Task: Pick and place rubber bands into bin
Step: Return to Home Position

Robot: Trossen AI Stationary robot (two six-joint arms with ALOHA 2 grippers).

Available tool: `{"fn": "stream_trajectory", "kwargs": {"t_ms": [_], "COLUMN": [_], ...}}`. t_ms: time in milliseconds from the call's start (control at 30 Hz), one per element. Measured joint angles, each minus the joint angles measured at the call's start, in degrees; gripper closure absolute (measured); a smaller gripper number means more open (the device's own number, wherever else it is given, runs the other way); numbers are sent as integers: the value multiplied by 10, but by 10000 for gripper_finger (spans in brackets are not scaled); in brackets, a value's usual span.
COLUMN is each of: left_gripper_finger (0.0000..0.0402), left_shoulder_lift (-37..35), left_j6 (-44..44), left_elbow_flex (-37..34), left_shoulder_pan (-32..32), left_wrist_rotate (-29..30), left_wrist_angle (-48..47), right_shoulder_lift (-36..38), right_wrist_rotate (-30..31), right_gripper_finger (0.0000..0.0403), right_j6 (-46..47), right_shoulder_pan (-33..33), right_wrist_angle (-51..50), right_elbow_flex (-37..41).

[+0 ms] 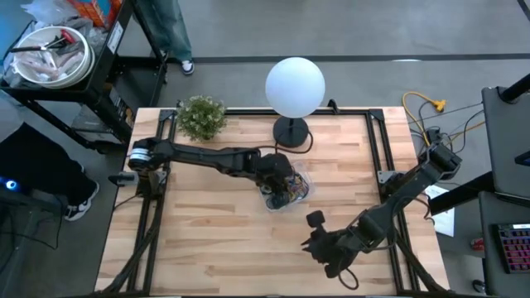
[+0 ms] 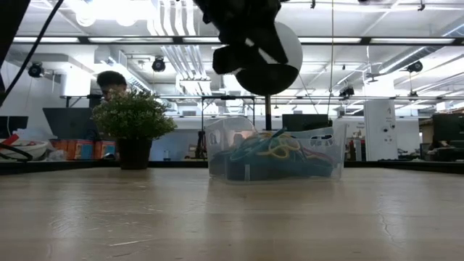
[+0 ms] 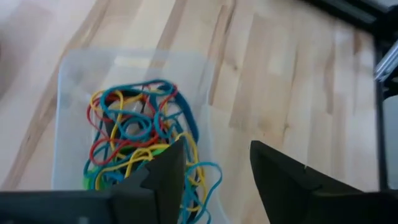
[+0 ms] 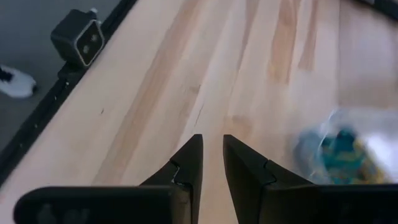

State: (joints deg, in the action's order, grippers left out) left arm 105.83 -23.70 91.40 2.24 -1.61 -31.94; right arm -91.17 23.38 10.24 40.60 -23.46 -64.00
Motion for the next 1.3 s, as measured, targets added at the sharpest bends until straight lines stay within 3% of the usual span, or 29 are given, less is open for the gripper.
{"fn": "stream_trajectory", "kwargs": {"t_ms": [200, 333, 467, 600, 767, 900, 1067, 1300], "left_gripper_finger": [235, 235, 235, 235, 235, 235, 235, 235], "left_shoulder_lift": [-15, -41, -83, -134, -181, -201, -236, -363], "left_j6": [0, 19, 105, 193, 269, 297, 302, 266], "left_elbow_flex": [35, 51, 55, 49, 48, 43, -31, -269], "left_shoulder_pan": [0, 1, 2, 2, -1, -7, -15, -24], "left_wrist_rotate": [0, 0, 0, 0, 2, 5, 5, 5], "left_wrist_angle": [1, 24, 76, 116, 107, 90, 97, 340], "right_shoulder_lift": [1, 3, 22, 73, 156, 206, 256, 314], "right_wrist_rotate": [21, 23, 29, -34, -162, -203, -212, -289], "right_gripper_finger": [346, 346, 346, 346, 346, 346, 346, 346], "right_j6": [-131, -168, -151, -162, -170, -172, -180, -183], "right_shoulder_pan": [-4, -10, -36, -98, -201, -285, -358, -426], "right_wrist_angle": [-6, -92, -156, -128, -99, -90, -86, -44], "right_elbow_flex": [-29, -57, -94, -106, -107, -105, -105, -68]}}
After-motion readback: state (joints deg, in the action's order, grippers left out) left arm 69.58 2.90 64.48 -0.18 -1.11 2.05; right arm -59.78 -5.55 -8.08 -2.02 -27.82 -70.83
